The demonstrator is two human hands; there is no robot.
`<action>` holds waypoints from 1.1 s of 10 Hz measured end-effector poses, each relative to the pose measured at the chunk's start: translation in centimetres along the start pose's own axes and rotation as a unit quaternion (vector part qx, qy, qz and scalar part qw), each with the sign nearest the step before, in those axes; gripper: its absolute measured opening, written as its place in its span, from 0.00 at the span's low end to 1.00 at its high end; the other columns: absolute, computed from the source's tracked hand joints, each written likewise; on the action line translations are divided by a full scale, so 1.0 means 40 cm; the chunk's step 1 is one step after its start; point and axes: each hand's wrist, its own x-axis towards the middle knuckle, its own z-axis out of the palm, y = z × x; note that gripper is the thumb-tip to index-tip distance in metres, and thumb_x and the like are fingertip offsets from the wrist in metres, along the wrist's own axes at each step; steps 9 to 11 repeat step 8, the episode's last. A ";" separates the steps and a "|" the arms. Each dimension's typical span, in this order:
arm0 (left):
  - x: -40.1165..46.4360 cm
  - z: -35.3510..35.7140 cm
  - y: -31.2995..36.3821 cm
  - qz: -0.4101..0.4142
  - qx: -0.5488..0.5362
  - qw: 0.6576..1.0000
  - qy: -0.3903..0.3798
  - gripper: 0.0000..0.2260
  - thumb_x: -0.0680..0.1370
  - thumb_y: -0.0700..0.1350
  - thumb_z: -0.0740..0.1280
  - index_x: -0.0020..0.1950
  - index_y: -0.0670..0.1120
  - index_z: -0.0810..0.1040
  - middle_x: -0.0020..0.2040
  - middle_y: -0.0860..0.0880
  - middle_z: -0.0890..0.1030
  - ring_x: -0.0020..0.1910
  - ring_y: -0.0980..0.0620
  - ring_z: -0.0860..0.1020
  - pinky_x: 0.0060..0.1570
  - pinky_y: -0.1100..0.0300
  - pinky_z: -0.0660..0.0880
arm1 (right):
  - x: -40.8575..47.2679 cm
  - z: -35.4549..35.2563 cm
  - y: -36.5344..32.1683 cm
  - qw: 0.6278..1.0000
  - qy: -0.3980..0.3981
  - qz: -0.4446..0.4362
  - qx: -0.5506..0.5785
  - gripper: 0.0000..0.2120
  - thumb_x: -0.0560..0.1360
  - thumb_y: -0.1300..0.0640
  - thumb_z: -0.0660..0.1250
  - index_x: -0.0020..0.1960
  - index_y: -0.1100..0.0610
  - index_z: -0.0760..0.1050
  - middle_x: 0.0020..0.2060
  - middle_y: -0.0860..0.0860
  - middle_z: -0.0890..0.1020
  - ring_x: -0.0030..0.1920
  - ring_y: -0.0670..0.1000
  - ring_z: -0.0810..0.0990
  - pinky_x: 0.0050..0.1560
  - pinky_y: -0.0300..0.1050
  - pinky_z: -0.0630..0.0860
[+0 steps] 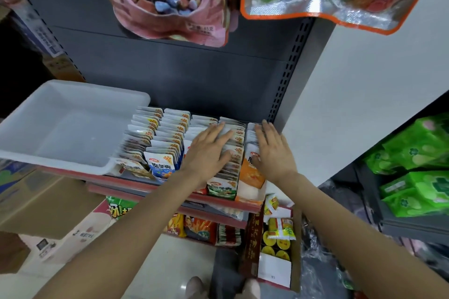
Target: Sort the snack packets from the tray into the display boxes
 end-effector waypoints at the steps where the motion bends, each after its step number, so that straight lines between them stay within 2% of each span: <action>1: 0.000 -0.004 -0.015 -0.005 0.025 1.000 -0.007 0.25 0.81 0.57 0.52 0.77 0.56 0.49 0.78 0.50 0.48 0.77 0.49 0.46 0.75 0.52 0.47 | -0.008 -0.001 -0.016 1.000 0.003 0.009 -0.020 0.37 0.78 0.48 0.59 0.77 0.57 0.41 0.77 0.53 0.45 0.77 0.53 0.43 0.75 0.51 0.45; 3: 0.020 -0.024 -0.002 0.000 0.068 0.998 -0.013 0.25 0.81 0.58 0.51 0.77 0.54 0.53 0.78 0.47 0.52 0.76 0.47 0.51 0.73 0.51 0.51 | -0.016 -0.007 -0.046 0.999 0.013 0.031 -0.021 0.34 0.79 0.49 0.57 0.77 0.58 0.43 0.77 0.53 0.47 0.76 0.54 0.47 0.75 0.51 0.46; 5: 0.029 -0.047 0.014 -0.004 0.089 0.996 -0.025 0.23 0.81 0.52 0.52 0.75 0.49 0.58 0.76 0.46 0.57 0.73 0.46 0.57 0.69 0.51 0.57 | -0.021 -0.022 -0.054 0.999 -0.002 0.048 0.007 0.32 0.80 0.54 0.57 0.77 0.58 0.43 0.77 0.52 0.47 0.76 0.52 0.49 0.74 0.49 0.48; 6: 0.027 -0.066 0.018 -0.009 0.089 0.996 0.000 0.20 0.80 0.49 0.55 0.71 0.47 0.65 0.71 0.45 0.66 0.68 0.45 0.65 0.64 0.51 0.63 | -0.034 -0.035 -0.059 0.999 0.017 0.042 0.031 0.32 0.79 0.56 0.59 0.77 0.58 0.45 0.77 0.52 0.49 0.76 0.52 0.51 0.74 0.47 0.50; 7: 0.017 -0.086 0.024 -0.016 0.078 0.996 0.044 0.17 0.79 0.47 0.57 0.66 0.45 0.71 0.63 0.45 0.75 0.60 0.46 0.73 0.57 0.52 0.68 | -0.058 -0.053 -0.072 0.996 0.046 0.046 0.066 0.28 0.79 0.58 0.60 0.75 0.58 0.55 0.75 0.53 0.57 0.74 0.54 0.58 0.72 0.46 0.57; 8: -0.011 -0.106 0.013 -0.050 0.008 0.995 0.082 0.13 0.79 0.48 0.58 0.60 0.47 0.75 0.53 0.47 0.81 0.50 0.46 0.79 0.45 0.55 0.71 | -0.088 -0.078 -0.081 0.986 0.075 0.072 0.129 0.18 0.79 0.58 0.59 0.69 0.56 0.68 0.68 0.53 0.68 0.65 0.55 0.70 0.62 0.47 0.70; 11: -0.011 -0.106 0.013 -0.050 0.008 0.995 0.082 0.13 0.79 0.48 0.58 0.60 0.47 0.75 0.53 0.47 0.81 0.50 0.46 0.79 0.45 0.55 0.71 | -0.088 -0.078 -0.081 0.986 0.075 0.072 0.129 0.18 0.79 0.58 0.59 0.69 0.56 0.68 0.68 0.53 0.68 0.65 0.55 0.70 0.62 0.47 0.70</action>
